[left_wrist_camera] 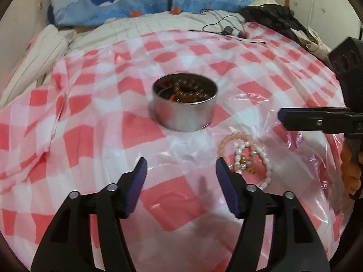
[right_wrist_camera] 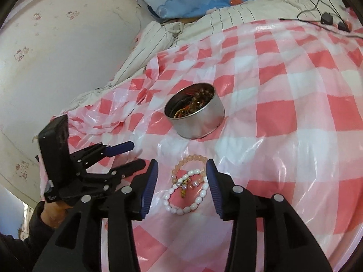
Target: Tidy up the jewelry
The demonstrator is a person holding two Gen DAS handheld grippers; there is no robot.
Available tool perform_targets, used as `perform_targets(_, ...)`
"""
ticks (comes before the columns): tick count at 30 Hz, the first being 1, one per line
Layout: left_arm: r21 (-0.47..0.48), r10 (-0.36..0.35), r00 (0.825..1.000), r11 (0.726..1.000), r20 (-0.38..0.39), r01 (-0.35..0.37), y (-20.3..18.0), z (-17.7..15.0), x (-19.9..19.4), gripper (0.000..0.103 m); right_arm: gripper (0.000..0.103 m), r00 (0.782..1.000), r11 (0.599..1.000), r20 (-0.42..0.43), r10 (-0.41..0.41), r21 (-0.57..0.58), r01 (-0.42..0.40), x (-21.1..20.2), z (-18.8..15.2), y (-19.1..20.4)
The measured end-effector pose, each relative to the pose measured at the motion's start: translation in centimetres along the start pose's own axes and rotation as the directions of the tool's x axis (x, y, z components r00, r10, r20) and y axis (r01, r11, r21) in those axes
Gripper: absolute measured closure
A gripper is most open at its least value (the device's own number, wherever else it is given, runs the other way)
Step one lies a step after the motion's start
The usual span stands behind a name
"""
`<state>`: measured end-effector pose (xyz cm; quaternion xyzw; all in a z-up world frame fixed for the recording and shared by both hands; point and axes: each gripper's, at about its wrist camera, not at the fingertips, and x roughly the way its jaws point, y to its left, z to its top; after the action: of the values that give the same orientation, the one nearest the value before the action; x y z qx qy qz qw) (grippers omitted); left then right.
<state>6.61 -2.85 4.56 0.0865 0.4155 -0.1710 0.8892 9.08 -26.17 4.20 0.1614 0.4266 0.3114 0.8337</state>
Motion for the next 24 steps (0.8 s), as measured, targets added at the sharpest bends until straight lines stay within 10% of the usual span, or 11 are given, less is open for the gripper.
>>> perform_targets(13,0.061,0.033,0.999,0.998,-0.006,-0.033,-1.1,0.1,0.2,0.036,0.048,0.991,0.990,-0.055,-0.121,-0.085,0.117,1.6,-1.0,0.1)
perform_targets(24,0.083,0.035,0.999,0.996,-0.017,-0.033,-1.3,-0.1,0.7,0.034,0.047,0.942,0.924,-0.081,-0.325,-0.237,0.299,3.5,-2.1,0.8)
